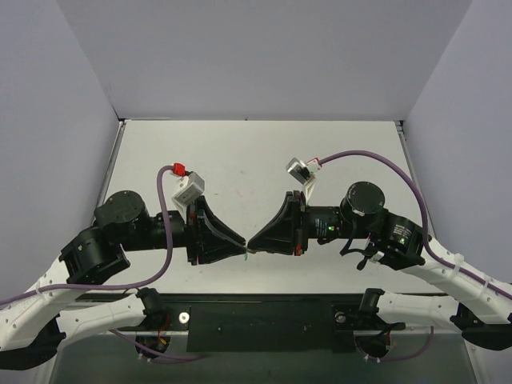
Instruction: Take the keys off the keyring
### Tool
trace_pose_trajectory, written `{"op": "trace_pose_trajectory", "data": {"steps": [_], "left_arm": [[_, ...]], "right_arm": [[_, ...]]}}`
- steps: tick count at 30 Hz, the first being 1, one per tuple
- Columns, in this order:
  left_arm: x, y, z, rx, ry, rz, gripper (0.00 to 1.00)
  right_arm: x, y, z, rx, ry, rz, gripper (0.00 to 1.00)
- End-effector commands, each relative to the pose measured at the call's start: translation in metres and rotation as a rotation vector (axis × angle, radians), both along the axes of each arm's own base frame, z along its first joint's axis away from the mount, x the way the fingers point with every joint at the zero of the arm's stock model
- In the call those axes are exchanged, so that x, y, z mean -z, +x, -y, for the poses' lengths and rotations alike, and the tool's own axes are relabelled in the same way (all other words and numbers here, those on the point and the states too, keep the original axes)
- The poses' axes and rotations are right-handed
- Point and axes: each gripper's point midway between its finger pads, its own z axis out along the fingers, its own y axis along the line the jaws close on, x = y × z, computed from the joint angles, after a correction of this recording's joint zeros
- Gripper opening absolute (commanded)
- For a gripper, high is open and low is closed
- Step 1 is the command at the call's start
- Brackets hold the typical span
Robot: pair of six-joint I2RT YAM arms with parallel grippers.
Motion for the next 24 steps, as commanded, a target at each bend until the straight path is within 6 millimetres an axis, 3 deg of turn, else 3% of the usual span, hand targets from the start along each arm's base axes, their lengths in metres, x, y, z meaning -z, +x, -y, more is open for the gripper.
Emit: {"op": "trace_pose_trajectory", "data": {"steps": [1,13,24], "left_arm": [[-0.029,-0.002,-0.002,-0.009,-0.147,0.031,0.34],[-0.052,0.002,-0.013,-0.070,-0.329,0.036,0.31],[-0.052,0.003,-0.008,-0.062,-0.333,0.024,0.31]], "right_arm": [[-0.028,-0.002,0.004,-0.002,0.107,0.047,0.00],[-0.040,0.002,0.003,0.020,0.159,0.056,0.00],[-0.048,0.004,0.002,0.028,0.188,0.063,0.00]]}}
